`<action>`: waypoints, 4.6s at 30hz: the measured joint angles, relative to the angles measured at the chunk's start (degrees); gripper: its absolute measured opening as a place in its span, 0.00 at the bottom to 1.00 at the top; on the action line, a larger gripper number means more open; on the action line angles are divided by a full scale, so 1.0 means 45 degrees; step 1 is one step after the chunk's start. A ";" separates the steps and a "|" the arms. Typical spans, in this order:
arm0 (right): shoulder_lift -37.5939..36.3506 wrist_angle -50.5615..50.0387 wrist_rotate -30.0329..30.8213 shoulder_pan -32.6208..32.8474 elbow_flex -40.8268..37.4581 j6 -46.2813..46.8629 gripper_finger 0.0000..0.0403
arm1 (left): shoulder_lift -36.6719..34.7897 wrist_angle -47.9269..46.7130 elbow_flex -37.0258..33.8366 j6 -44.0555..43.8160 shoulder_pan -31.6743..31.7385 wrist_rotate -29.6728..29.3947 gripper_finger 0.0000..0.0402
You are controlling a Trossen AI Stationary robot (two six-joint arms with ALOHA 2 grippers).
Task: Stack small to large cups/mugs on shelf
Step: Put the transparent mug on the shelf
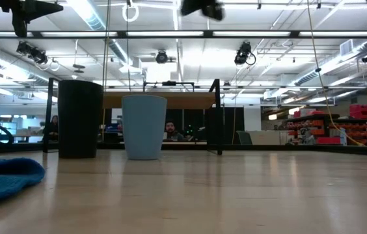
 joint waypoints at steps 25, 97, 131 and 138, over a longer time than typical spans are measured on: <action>-0.6876 -0.4894 -0.0456 0.6504 -0.8773 1.3197 0.04 | 0.0000 -0.0172 0.0000 -0.0087 0.0000 0.0000 0.31; -0.6097 0.2293 -0.0288 0.9272 -1.5138 1.7565 0.12 | 0.0000 -0.0347 0.0000 -0.0685 0.0005 0.0000 0.34; -0.4980 -0.0252 0.0607 -0.0594 -0.9845 0.4190 0.00 | 0.0000 -0.0337 0.0000 -0.0661 0.0000 0.0000 0.32; -0.1822 -0.0910 0.0568 -0.1078 -0.6497 0.0915 0.00 | 0.0000 -0.0337 0.0000 -0.0690 0.0005 0.0000 0.33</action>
